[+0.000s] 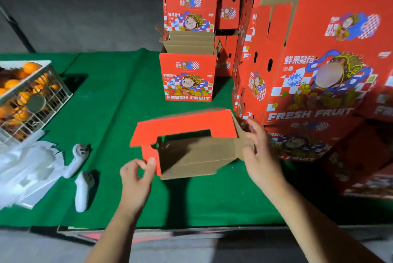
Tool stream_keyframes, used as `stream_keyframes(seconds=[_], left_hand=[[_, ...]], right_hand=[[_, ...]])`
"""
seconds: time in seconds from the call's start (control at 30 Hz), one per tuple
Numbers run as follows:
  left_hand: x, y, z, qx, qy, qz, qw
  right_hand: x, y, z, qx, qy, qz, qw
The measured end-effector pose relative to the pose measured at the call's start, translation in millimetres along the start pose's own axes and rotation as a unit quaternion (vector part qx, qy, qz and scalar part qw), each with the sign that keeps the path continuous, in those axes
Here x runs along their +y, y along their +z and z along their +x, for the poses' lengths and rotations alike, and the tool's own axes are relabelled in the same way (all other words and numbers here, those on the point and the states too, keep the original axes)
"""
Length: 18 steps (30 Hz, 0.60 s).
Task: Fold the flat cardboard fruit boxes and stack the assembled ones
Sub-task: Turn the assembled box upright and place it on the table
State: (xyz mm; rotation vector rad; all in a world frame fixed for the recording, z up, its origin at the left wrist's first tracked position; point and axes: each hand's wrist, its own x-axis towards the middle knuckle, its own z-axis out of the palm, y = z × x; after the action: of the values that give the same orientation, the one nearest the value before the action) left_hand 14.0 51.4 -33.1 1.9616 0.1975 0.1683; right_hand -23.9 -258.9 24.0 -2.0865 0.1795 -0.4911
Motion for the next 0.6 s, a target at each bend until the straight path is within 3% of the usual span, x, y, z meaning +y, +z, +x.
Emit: stream_keyframes(seconds=[0.07,0.27,0.33,0.47,0.6], left_hand=[[18,-3,15,0.003,0.009,-0.107,0.994],[51,-8,49,0.058,0.064,-0.052,0.995],[53,0,57,0.024,0.068,-0.028,0.997],[64,10,74,-0.098,-0.014,-0.080,0.992],[67,6,79,-0.096,0.007,0.046,0.994]], right_hand=[[-17,-2,10,0.023,0.017,0.016,0.999],[-41,-11,38,0.050,0.059,0.122,0.990],[-42,-9,42,0.000,0.087,0.133,0.987],[-27,9,30,-0.177,0.109,0.021,0.978],[-23,10,32,-0.185,0.122,0.046,0.974]])
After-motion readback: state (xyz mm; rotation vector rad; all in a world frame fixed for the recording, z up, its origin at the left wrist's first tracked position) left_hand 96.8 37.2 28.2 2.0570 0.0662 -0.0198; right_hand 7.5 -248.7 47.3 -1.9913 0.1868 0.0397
